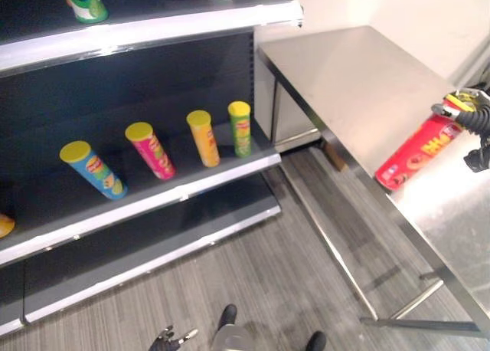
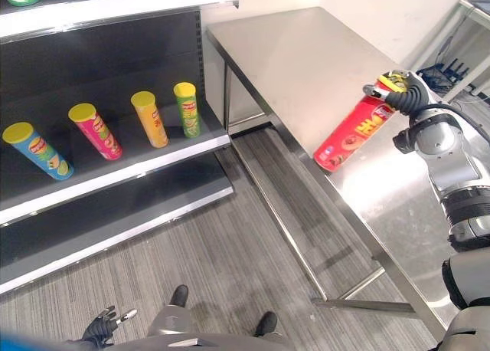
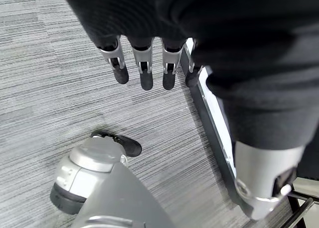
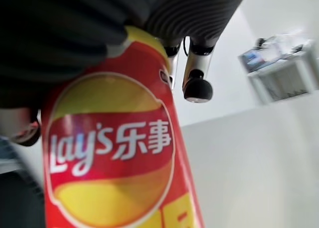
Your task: Put the goods on the table back onto the shelves and tidy them up.
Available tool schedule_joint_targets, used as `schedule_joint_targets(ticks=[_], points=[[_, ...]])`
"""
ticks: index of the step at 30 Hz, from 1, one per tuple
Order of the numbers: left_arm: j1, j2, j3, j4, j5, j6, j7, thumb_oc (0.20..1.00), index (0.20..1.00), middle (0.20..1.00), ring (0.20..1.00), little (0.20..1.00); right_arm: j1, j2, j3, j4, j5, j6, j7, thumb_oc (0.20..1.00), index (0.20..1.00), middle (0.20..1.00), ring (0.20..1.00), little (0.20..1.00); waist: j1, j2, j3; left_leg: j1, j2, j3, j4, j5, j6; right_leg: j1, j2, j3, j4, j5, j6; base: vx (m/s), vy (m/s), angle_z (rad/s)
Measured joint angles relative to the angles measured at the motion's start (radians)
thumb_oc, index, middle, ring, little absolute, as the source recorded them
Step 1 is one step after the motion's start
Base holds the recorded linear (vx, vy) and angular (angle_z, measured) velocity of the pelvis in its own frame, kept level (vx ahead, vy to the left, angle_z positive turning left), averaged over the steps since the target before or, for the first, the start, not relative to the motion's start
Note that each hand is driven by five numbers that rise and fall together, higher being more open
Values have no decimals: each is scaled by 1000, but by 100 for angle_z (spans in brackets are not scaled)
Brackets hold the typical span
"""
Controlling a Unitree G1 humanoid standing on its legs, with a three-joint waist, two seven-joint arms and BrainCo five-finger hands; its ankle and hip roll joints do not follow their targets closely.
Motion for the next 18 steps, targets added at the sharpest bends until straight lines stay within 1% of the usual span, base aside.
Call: schedule_joint_targets(ticks=[2,5,6,8,11,13,14,15,17,18], points=[[-4,0,0,0,0,-1,0,1000,1000,1000,1000,1000,12,-5,-27,-22,-1,-11,-5,200,200,200,200,200,-3,1,0,0,0,1,0,0,0,-1,0,1,0,0,-1,6,-16,-1],[-3,-4,24,8,1,0,2,1000,1000,1000,1000,1000,71,-30,-95,-129,-5,-11,-24,200,200,200,200,200,-5,3,0,1,4,6,-1,0,0,-3,2,6,0,0,-1,-3,-27,-3],[-2,-4,30,9,1,0,7,1000,1000,1000,1000,1000,112,-54,-141,-211,-6,-22,-39,200,200,200,200,200,-4,5,1,1,7,7,-1,0,0,-3,2,6,0,0,-1,-13,-67,-4],[-2,-7,34,12,3,0,8,1000,1000,1000,1000,1000,127,-81,-167,-285,-38,-32,-41,200,200,200,200,200,-5,9,0,4,9,8,-1,0,0,-2,4,8,0,0,-1,-8,-84,-3],[-1,-13,51,15,8,-1,8,1000,1000,1000,1000,1000,128,-89,-197,-383,-64,-60,-43,200,200,200,200,200,-4,15,2,16,18,18,-1,0,-1,6,15,15,0,0,-1,-20,-57,-6],[-4,-16,67,14,8,-1,9,1000,1000,1000,1000,1000,130,-89,-216,-441,-79,-90,-43,200,200,200,200,200,-5,17,3,16,19,17,2,-2,-4,8,17,15,0,-3,-5,-61,-96,5],[-9,-19,68,31,7,-7,9,1000,1000,1000,1000,1000,130,-90,-221,-484,-80,-108,-60,200,200,200,200,200,-1,26,7,-16,30,-6,25,-3,-14,8,30,1,1,-10,-9,-151,-172,36],[-30,-27,82,52,7,-12,11,1000,1000,1000,1000,1000,151,-103,-257,-570,-81,-125,-67,200,200,200,200,200,17,39,18,-55,33,-35,47,0,-26,-2,46,-24,4,-18,-14,-103,-66,56],[-50,-50,99,74,7,-17,12,1000,1000,1000,1000,1000,150,-134,-273,-628,-81,-140,-73,200,200,200,200,200,6,63,35,-94,35,-87,71,6,-37,-3,45,-73,0,-21,-19,-88,3,71],[-49,-60,103,81,4,-17,14,1000,1000,1000,1000,1000,146,-143,-275,-643,-84,-151,-73,200,200,200,200,200,20,77,42,-110,33,-95,64,15,-37,-1,45,-85,3,-20,-19,-71,146,64]])
